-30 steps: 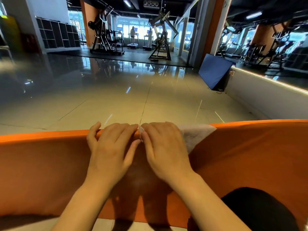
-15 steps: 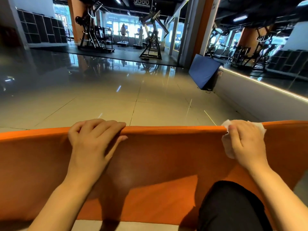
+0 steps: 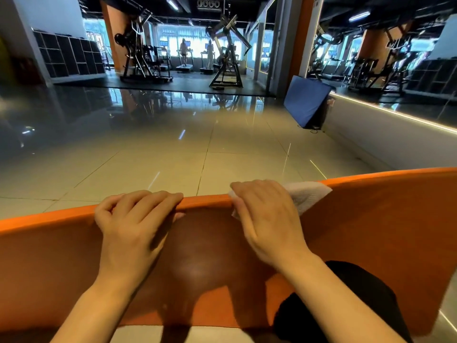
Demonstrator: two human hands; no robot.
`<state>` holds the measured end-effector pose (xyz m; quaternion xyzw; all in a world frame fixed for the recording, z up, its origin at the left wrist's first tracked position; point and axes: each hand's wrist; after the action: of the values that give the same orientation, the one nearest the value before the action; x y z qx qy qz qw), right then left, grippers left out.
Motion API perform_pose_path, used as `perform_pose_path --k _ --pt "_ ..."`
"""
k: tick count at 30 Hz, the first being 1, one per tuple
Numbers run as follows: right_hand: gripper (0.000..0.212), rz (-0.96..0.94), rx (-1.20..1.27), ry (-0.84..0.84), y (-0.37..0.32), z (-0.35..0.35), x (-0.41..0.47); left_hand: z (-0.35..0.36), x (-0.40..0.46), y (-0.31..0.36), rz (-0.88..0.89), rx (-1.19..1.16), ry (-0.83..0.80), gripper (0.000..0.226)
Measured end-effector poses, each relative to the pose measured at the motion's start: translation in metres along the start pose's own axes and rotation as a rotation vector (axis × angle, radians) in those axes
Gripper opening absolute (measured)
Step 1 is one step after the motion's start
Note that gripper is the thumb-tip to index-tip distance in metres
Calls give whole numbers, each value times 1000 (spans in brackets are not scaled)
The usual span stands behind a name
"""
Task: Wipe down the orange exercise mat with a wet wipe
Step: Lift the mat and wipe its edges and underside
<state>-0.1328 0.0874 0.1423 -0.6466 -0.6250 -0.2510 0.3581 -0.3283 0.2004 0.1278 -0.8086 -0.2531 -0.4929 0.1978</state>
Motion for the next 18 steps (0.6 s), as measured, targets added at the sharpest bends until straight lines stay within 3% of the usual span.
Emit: perform_pose_path --k 6,9,13,18 --pt "45 232 -207 50 104 -70 -42 -8 -3 -1 15 -27 -8 29" --pt "51 326 -155 91 121 -87 -52 -10 -4 2 -2 -28 -14 29" --pt "52 460 -61 268 97 -61 -42 -12 -5 2 -11 -14 1 27" --pt "40 333 28 302 12 -7 -18 -11 -4 3 -11 -20 3 27"
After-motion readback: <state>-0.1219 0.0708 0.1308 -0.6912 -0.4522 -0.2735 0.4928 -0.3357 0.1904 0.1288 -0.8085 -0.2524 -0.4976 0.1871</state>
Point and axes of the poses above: each hand's wrist, its own x-axis towards the middle knuckle, its own z-axis out of the palm, y = z × x, and after that the axes turned 8 degrees about x, right-handed
